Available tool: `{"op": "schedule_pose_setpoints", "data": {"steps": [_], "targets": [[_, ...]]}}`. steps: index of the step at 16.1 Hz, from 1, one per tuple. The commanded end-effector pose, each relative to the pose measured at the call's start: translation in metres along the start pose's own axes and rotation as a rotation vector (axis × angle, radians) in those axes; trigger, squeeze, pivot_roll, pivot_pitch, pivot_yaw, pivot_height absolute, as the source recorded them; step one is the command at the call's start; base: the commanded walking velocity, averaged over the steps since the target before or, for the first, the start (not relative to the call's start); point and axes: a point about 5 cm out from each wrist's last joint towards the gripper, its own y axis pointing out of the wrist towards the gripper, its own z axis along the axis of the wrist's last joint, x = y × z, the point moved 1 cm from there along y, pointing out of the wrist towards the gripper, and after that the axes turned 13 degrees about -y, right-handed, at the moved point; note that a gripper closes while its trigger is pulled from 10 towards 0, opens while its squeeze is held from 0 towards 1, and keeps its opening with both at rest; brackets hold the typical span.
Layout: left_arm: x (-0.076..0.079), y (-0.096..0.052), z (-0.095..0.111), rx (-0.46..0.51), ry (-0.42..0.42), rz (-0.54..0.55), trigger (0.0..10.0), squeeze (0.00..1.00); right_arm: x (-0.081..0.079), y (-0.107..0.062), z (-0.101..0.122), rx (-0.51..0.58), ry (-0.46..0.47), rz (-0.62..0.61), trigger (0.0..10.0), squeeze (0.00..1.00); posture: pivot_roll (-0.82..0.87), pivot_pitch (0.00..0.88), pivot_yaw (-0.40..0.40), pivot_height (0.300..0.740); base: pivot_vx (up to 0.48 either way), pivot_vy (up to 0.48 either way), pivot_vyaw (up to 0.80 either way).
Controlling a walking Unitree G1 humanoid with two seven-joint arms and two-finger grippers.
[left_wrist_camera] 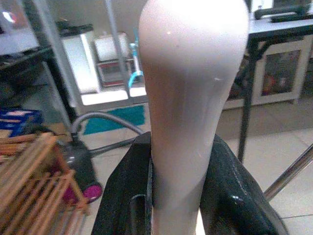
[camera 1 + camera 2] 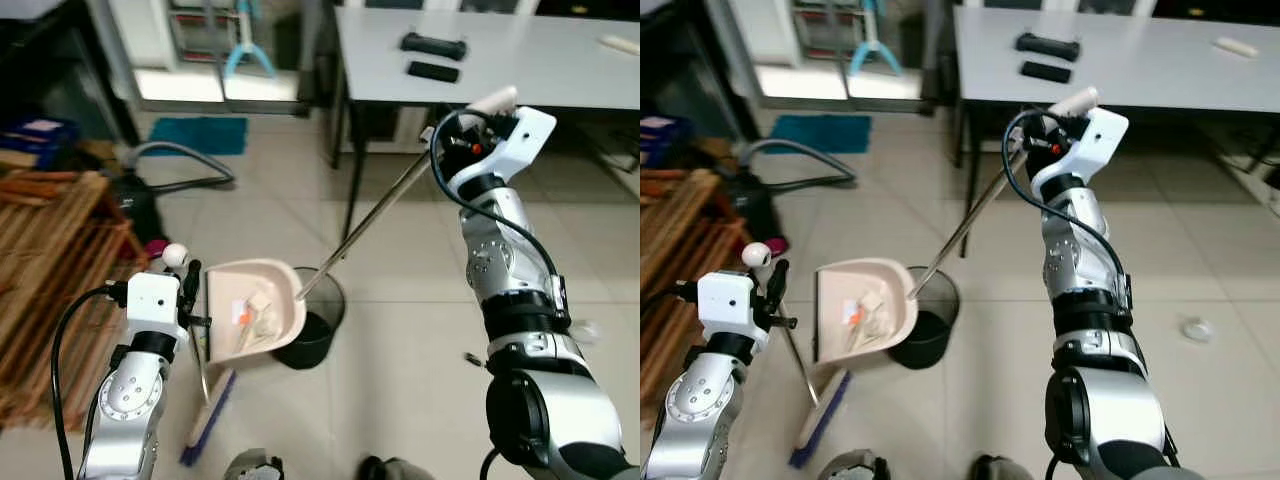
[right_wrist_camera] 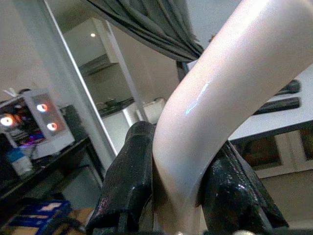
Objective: Sweep floor
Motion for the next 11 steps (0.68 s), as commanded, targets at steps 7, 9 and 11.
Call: {"op": "schedule_pose_setpoints", "data": {"steps": [7,9,11], "targets": [[0.009,0.001,0.001,0.002,-0.008,-0.054,10.0,0.00,0.014,0.007,0.020,0.082,-0.002,-0.089,10.0,0.00,0.12,0.085,0.001,0.740,0.000,0.000,0.00],[0.010,0.002,0.000,0.000,-0.008,-0.058,10.0,0.00,0.019,0.007,0.026,0.116,-0.007,-0.122,10.0,0.00,0.11,0.083,0.000,0.740,0.000,0.000,0.00],[0.010,0.002,0.000,0.000,-0.009,-0.058,10.0,0.00,0.023,0.007,0.031,0.156,-0.024,-0.160,10.0,0.00,0.11,0.084,-0.001,0.740,0.000,0.000,0.00]]}}
